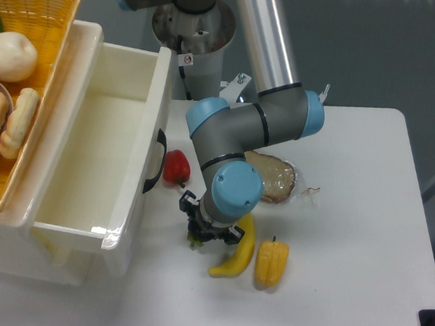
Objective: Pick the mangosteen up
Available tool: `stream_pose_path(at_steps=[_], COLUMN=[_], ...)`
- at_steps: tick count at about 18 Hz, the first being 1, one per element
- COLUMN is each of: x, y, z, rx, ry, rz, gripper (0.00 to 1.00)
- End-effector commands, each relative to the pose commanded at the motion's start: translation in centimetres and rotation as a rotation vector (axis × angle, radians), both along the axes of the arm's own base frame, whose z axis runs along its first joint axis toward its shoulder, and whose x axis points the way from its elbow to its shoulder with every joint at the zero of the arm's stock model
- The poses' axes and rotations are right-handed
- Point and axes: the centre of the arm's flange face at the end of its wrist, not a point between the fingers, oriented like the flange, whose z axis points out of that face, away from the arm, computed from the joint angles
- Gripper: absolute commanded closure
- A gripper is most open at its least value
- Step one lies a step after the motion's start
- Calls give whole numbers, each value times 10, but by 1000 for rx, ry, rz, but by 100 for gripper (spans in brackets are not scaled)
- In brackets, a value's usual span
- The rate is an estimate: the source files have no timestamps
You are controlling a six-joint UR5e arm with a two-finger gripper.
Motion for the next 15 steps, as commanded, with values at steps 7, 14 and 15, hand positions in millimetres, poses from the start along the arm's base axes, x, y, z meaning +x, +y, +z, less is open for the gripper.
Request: stream_pose_path(at_steps=[7,14,15], x=[-19,-33,-34], y=[-44,-84,-86], z=[63,95,95], rx=[46,57,57], ry=[11,-6,-6], rz=[-118,-178,-175], gripper=[64,68,68])
